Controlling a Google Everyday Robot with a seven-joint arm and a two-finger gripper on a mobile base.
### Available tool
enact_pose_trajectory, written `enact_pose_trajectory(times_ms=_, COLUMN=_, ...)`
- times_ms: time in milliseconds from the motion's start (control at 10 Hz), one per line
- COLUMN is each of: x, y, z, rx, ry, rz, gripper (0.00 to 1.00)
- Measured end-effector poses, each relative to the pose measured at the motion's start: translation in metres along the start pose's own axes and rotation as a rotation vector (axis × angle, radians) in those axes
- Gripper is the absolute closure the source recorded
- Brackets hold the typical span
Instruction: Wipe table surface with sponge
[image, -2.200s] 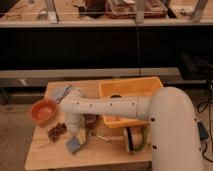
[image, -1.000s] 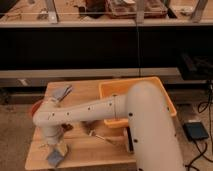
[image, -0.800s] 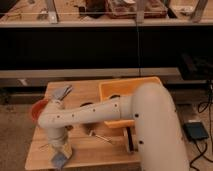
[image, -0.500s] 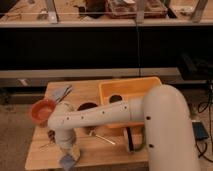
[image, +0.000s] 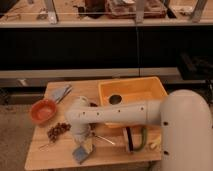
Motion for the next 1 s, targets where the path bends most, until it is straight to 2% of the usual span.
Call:
enact_pose_trajectory(times_ms=300, x=0.019, y=-0.033, z=-0.007, rx=0.003, ry=0.013, rz=0.023, gripper=1.00)
enact_pose_trajectory(times_ms=500, x=0.012, y=-0.057, z=-0.009, rx=0.011, ry=0.011, rz=0.013, gripper=1.00)
enact_pose_trajectory(times_ms=800, x=-0.012, y=-0.095, z=-0.016, rx=0.039, ry=0.001, rz=-0.023, gripper=1.00)
enact_pose_trajectory(times_ms=1000, x=-0.027, y=-0.109, z=-0.018, rx=0.094, ry=-0.009, rz=-0.039, gripper=1.00)
